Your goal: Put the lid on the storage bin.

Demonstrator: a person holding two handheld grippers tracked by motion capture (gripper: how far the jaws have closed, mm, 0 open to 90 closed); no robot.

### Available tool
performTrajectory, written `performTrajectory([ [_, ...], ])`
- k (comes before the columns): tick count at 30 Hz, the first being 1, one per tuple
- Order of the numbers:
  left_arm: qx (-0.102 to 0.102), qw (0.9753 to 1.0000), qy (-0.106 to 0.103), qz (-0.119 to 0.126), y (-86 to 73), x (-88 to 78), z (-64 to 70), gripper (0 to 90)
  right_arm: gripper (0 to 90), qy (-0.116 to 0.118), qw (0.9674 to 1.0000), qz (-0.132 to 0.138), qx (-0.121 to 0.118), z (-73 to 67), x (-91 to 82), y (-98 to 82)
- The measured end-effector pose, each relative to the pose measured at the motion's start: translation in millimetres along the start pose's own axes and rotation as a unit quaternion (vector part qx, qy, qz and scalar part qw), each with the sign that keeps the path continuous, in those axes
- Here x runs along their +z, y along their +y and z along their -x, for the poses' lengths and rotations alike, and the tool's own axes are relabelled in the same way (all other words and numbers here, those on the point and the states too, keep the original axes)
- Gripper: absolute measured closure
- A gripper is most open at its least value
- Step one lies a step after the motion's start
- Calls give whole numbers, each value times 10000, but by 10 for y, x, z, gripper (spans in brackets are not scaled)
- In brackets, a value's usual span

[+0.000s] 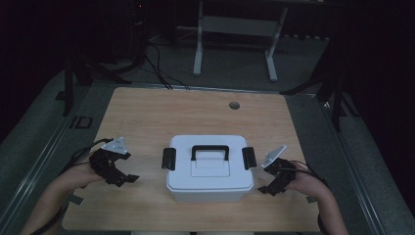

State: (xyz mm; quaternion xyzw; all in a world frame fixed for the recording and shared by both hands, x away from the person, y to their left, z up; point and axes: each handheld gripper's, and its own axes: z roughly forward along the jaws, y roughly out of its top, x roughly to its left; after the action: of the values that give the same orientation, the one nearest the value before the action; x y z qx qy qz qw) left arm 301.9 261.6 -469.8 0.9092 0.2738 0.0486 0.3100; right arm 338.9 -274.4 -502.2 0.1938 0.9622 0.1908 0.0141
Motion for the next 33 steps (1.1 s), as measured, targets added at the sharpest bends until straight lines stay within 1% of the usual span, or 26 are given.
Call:
performTrajectory([
  [1, -21, 10000, -18, 1, -39, 24, -3, 89, 154, -4, 10000, 1, 1, -3, 1, -2],
  [2, -21, 10000, -18, 1, -39, 24, -3, 90, 154, -10, 10000, 12, 4, -6, 2, -6],
  [3, -65, 10000, -33, -27, -96, 67, -4, 89, 154, -7, 10000, 13, 0, -6, 3, -11],
  [4, -65, 10000, -33, -27, -96, 67, -4, 90, 154, -19, 10000, 11, -12, -5, 6, -18],
  [5, -77, 9999, -58, -36, -147, 104, 5, 89, 154, -25, 10000, -5, 0, -4, 6, -24],
  [7, -71, 10000, -54, -44, -169, 117, 10, 90, 154, -33, 10000, -3, 16, -2, 6, -30],
  [13, -173, 9998, -91, 45, -302, 171, 37, 90, 154, -46, 10000, 61, 34, 2, 9, -39],
  [18, -194, 9998, -76, -80, -441, 250, 67, 90, 154, -64, 9999, 85, 37, 5, 25, -48],
  [20, -237, 9997, -85, -78, -491, 272, 74, 89, 153, -72, 9999, 127, 54, 8, 33, -58],
  [22, -254, 9996, -60, -64, -532, 286, 78, 89, 154, -84, 9998, 141, 70, 10, 44, -70],
  [23, -294, 9995, -74, -36, -551, 293, 84, 90, 154, -123, 9998, 174, 23, 8, 46, -77],
  [24, -294, 9995, -74, -36, -551, 293, 84, 89, 154, -123, 9998, 174, 23, 8, 46, -77],
  [26, -290, 9996, -57, -2, -603, 298, 91, 90, 154, -138, 9996, 245, 8, 2, 48, -97],
  [28, -338, 9994, -96, 62, -641, 298, 94, 90, 154, -144, 9996, 241, 45, 6, 52, -111],
  [31, -386, 9992, -69, 95, -690, 293, 102, 89, 154, -154, 9994, 288, 100, 8, 55, -132],
  [33, -375, 9992, -5, 108, -720, 293, 110, 90, 154, -185, 9990, 374, 156, 12, 62, -152],
])
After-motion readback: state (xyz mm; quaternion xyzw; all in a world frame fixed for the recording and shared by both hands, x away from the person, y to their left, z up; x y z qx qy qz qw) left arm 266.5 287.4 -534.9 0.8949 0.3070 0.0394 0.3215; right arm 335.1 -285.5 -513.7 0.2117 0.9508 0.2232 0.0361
